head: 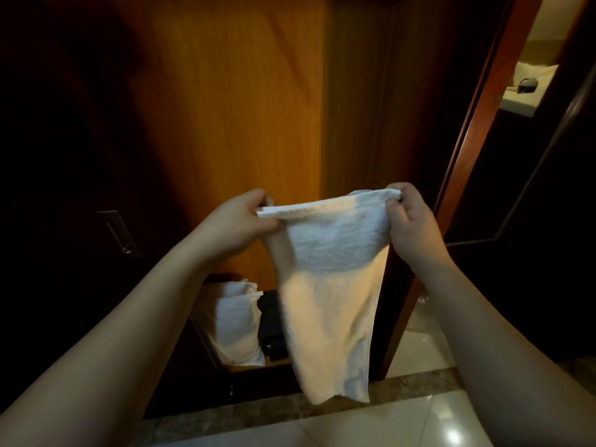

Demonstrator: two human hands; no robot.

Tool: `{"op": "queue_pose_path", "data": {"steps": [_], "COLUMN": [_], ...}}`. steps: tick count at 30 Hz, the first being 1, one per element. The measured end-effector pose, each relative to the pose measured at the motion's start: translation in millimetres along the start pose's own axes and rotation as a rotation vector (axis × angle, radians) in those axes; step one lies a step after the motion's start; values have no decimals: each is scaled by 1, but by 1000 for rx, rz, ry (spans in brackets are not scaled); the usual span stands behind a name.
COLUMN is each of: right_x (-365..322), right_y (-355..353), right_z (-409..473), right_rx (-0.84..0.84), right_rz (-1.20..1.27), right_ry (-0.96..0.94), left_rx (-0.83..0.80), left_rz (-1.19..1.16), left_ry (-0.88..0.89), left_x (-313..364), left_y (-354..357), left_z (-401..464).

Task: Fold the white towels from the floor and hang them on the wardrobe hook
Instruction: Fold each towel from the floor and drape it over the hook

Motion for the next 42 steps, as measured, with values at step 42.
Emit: {"op": "queue_pose_path", "data": {"steps": [42], "right_x": [35], "right_y": [25], "right_z": [-33], "right_rx": [-239], "right_rz": [909], "right_ry": [513], "left_rx": [161], "left_rz": [-695], "left_ry": [-29], "left_x": [-9], "left_y": [10], "left_z": [-27]}}
Point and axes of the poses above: each hand's wrist, its own z-axis towards the middle knuckle, its own y-axis out of the palm, x = y × z, the point moved 3 cm from there along z, towards the middle knuckle, and after that the axes turned 12 degrees about -y, right-handed, at the moved point
